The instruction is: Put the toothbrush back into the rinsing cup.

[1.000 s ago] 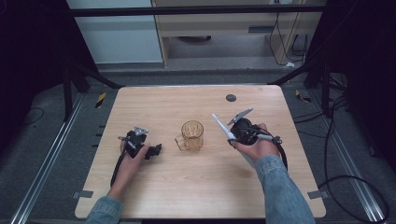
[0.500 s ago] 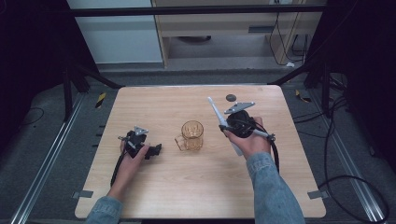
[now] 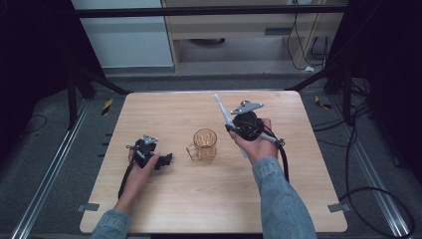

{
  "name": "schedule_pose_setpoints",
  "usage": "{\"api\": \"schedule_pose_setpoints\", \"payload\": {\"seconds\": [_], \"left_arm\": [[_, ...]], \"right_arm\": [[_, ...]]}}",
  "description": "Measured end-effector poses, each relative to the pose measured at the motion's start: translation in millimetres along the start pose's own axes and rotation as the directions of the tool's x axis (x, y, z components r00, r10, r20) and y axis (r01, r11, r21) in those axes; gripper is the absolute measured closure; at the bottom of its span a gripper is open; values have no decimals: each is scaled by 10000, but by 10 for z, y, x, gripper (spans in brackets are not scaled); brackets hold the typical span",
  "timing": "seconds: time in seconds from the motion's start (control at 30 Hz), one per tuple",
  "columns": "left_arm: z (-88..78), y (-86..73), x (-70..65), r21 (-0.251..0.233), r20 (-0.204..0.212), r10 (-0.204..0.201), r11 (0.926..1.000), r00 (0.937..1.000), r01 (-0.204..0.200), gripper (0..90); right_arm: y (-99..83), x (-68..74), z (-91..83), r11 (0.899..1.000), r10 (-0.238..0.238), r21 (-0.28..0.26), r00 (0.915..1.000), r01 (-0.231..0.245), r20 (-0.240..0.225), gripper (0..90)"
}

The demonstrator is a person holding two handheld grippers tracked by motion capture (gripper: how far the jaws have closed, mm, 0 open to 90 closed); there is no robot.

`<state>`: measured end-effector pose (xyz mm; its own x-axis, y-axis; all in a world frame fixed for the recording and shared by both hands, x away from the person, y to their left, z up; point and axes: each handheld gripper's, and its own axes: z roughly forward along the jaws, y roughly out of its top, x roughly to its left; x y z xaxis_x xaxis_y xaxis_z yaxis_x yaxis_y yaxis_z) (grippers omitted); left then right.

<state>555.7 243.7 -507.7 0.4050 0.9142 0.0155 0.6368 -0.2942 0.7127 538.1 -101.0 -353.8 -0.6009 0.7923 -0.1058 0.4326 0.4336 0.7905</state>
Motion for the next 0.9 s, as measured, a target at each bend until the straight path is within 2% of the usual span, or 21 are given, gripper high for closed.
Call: {"api": "schedule_pose_setpoints", "payload": {"seconds": [0.23, 0.53, 0.63, 0.9], "left_arm": [[4, 5, 3, 3, 2, 27, 10000, 10000, -27, 0], [5, 6, 6, 7, 32, 57, 10000, 10000, -57, 0], [4, 6, 7, 17, 38, 73, 10000, 10000, -73, 0], [6, 7, 8, 2, 41, 66, 10000, 10000, -66, 0]], "right_arm": [[84, 56, -38, 9986, -57, -532, 10000, 60, 58, 671], [173, 54, -90, 9975, -143, -682, 9989, 173, 450, 671], [263, 58, -99, 9962, -70, -857, 9981, 123, 615, 671], [415, 86, -73, 9930, -116, -1163, 9978, 192, 648, 671]]}}
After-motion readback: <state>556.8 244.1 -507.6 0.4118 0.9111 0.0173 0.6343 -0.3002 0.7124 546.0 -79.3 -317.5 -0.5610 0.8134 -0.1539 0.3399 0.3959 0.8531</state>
